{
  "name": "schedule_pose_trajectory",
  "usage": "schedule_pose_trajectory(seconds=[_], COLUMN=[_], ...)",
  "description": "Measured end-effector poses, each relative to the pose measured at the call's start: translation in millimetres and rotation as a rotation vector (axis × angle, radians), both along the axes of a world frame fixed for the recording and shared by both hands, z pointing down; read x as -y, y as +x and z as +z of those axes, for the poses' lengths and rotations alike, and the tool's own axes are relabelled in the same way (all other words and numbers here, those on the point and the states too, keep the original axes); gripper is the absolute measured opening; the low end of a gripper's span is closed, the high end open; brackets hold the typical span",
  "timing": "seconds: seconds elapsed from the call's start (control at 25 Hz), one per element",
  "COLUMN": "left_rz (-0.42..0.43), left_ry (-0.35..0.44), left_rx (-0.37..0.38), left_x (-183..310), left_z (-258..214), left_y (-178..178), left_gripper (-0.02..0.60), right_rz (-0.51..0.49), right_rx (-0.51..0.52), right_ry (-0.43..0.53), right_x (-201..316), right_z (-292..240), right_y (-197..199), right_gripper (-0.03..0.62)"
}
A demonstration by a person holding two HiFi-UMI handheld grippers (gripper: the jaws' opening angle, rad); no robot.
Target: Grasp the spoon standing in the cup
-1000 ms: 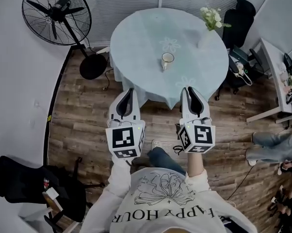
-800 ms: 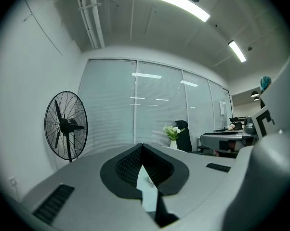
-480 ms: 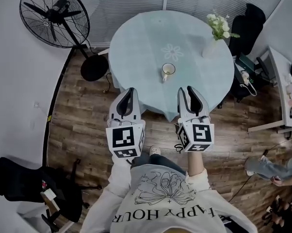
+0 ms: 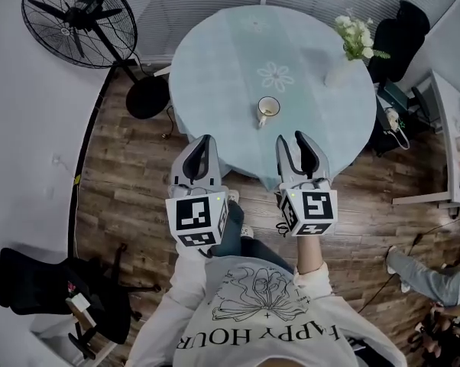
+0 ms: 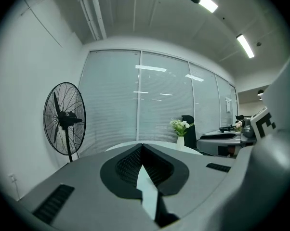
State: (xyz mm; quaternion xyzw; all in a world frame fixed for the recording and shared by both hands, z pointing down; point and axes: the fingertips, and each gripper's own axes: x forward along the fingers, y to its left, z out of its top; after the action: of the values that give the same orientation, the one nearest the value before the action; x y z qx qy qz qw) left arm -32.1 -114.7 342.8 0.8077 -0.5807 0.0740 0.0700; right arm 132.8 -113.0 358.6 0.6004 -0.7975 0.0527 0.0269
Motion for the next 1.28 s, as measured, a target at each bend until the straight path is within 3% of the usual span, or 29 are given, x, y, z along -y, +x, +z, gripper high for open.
schedule_pose_trajectory(seconds=[0.72, 1.28], left_rz=[0.112, 0.151], left_ry=[-0.028, -0.128], left_rx=[-0.001, 0.000], left_x=[111, 162], left_z=[19, 65], left_y=[11, 18], left_gripper=[0.002, 0.002], right_rz=[-0.043, -0.058], right_rx=[-0.057, -0.076], right_ry=[-0.082, -0.205], right_x=[94, 131], right_z=[40, 98], right_y=[-27, -28], right_gripper=[0.179, 0.190])
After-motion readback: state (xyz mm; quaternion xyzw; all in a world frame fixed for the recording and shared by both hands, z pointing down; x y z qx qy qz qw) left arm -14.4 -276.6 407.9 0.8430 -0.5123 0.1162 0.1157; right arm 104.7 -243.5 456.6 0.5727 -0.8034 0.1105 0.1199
